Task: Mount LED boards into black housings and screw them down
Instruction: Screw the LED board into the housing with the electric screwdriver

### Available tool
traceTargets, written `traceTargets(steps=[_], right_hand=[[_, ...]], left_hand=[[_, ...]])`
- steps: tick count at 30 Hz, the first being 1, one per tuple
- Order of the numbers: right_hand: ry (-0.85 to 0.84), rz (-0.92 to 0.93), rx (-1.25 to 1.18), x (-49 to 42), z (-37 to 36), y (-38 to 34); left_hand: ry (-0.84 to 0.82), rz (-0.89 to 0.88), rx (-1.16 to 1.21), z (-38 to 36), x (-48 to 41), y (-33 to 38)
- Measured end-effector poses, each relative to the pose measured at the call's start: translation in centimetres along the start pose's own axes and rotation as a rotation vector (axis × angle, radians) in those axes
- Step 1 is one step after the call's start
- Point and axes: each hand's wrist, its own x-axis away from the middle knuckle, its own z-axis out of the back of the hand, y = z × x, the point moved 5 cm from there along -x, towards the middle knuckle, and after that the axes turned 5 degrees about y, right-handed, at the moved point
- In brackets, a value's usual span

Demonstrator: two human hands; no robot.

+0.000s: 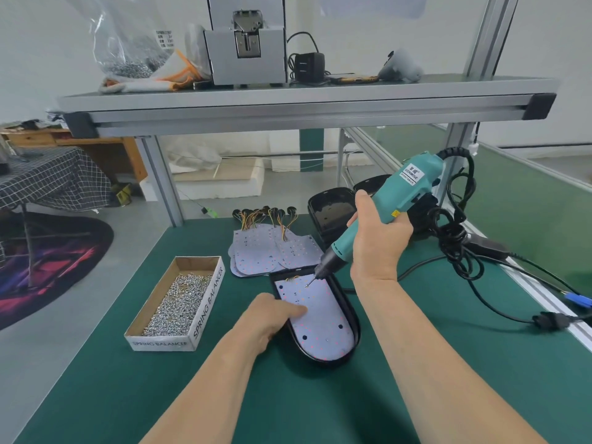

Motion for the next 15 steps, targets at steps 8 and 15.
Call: traceTargets(steps=[8, 15], right_hand=[[-0.089, 0.174, 0.239, 0.3, -0.8, 2.2], [-0.111, 0.200, 0.304, 0.8, -1.4, 3.9]], left_hand=[[-0.139, -0.023, 0.017, -2.5, 1.6, -0.1], [-0.161, -0.026, 0.043, -2.5, 1.6, 0.0]])
